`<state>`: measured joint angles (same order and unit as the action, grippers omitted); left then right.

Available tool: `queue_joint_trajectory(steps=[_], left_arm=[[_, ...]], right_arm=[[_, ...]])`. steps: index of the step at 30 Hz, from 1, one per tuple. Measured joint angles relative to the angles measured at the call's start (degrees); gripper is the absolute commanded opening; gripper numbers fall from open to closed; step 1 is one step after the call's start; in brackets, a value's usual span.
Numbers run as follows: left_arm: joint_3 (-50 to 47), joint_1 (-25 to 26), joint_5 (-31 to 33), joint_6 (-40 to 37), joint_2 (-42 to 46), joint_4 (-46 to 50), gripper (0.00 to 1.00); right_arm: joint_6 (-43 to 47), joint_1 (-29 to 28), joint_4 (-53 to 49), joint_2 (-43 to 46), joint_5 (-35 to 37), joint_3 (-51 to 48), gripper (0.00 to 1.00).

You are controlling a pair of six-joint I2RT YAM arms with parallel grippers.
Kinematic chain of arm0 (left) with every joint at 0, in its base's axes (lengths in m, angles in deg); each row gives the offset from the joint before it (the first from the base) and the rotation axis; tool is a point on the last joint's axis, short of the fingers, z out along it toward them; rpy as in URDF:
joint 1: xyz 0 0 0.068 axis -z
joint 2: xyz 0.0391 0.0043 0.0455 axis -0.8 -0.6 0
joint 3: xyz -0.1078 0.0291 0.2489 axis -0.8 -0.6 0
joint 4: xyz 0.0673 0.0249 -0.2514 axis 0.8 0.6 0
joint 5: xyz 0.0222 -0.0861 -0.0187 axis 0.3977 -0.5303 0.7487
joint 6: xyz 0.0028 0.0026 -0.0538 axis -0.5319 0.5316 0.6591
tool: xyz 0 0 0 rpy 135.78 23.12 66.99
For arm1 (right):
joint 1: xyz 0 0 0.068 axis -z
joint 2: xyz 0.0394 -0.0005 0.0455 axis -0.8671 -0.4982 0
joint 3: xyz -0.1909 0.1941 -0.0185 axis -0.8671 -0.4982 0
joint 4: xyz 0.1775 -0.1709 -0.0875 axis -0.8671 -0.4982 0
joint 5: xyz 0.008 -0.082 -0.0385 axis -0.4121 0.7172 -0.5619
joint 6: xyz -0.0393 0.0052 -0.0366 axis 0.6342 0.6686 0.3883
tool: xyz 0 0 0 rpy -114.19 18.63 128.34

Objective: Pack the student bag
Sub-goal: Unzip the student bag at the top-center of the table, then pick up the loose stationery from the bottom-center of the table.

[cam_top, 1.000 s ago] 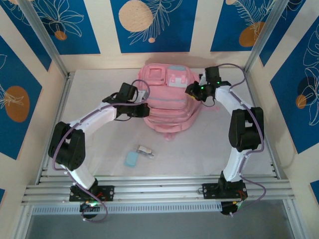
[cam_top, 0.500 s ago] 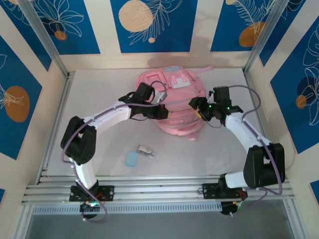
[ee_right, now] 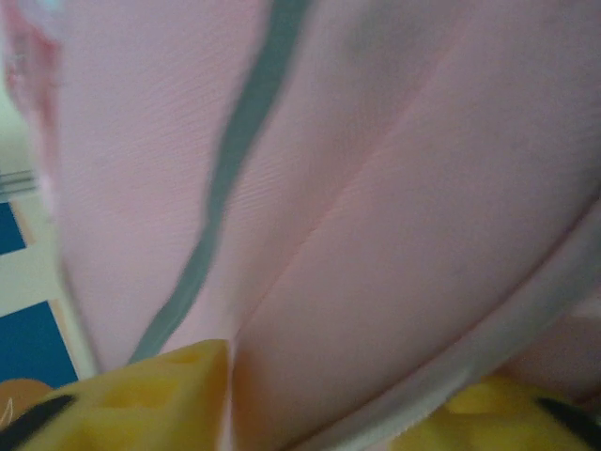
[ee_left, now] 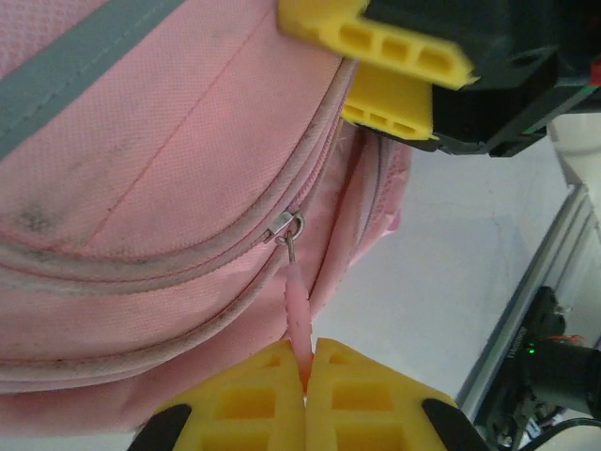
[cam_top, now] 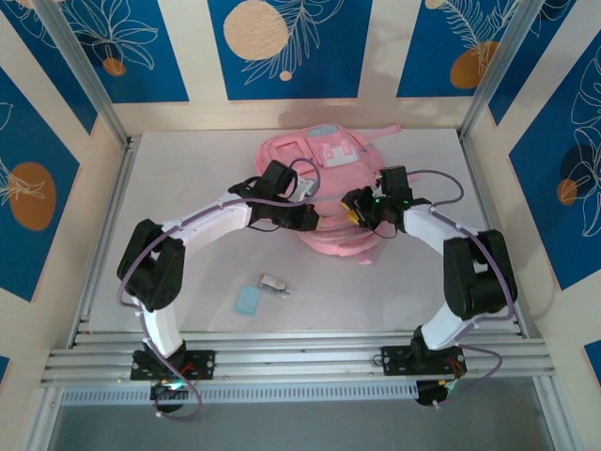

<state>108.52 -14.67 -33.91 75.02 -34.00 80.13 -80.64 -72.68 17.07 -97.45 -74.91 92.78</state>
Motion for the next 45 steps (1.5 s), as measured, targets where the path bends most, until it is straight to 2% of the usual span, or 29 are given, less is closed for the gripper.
queue_joint_trajectory(steps=[4, 10, 17, 21, 22, 23, 25, 28, 29, 30, 31, 32, 39, 45], left_arm=[[-0.5, 0.0, 3.6, -1.6, 0.0, 1.7, 0.0], [-3.7, -0.6, 16.9, -6.6, 3.0, 2.5, 0.0], [-3.7, -9.5, 25.8, -7.1, 3.4, 0.5, 0.0], [-1.0, -12.0, 30.8, -6.8, 1.6, 0.0, 0.01], [-0.5, -12.2, 31.2, -6.6, 1.4, -0.3, 0.18], [-0.3, -12.1, 31.3, -6.4, 1.2, -0.7, 0.41], [-0.3, -12.1, 31.3, -5.7, 1.2, -0.7, 0.7], [-0.7, -12.1, 31.1, -4.2, 1.4, -0.9, 0.95], [-1.3, -12.1, 31.1, -3.9, 1.7, -1.0, 1.0], [-2.3, -12.1, 30.9, -3.5, 2.3, -1.2, 1.0], [-3.5, -12.1, 30.8, -2.9, 3.2, -1.2, 1.0], [-4.8, -12.1, 30.8, -2.7, 4.3, -1.4, 1.0], [-14.6, -14.0, 30.1, -0.2, 14.3, -4.3, 1.0], [-19.8, -18.0, 29.3, 2.7, 19.3, -5.7, 1.0]], right_arm=[[-1.3, -0.2, 1.4, -1.5, -0.8, 0.0, 0.0], [1.2, -0.2, 0.9, -1.0, -0.6, 0.1, 0.0], [5.3, -0.6, 0.0, 0.0, -1.0, 0.3, 0.0], [7.0, -0.9, -1.4, 0.0, -1.1, 1.3, 0.0], [7.6, -1.1, -1.9, 0.0, -1.0, 1.9, 0.07], [8.3, -1.4, -2.7, 0.0, -1.0, 2.5, 0.19], [10.0, -2.3, -4.3, 0.0, -1.2, 3.8, 0.41], [13.8, -5.4, -6.8, 1.1, -1.5, 5.6, 0.66], [15.3, -6.6, -7.9, 1.9, -1.5, 6.0, 0.69], [16.7, -7.9, -9.2, 2.7, -1.4, 6.4, 0.73], [18.3, -9.2, -10.9, 3.5, -1.3, 7.0, 0.93], [19.8, -10.5, -12.3, 4.3, -1.0, 7.6, 0.99], [31.7, -23.1, -20.7, 6.7, 3.2, 9.7, 0.99], [41.6, -34.5, -26.6, 0.6, 6.9, 12.2, 0.99]])
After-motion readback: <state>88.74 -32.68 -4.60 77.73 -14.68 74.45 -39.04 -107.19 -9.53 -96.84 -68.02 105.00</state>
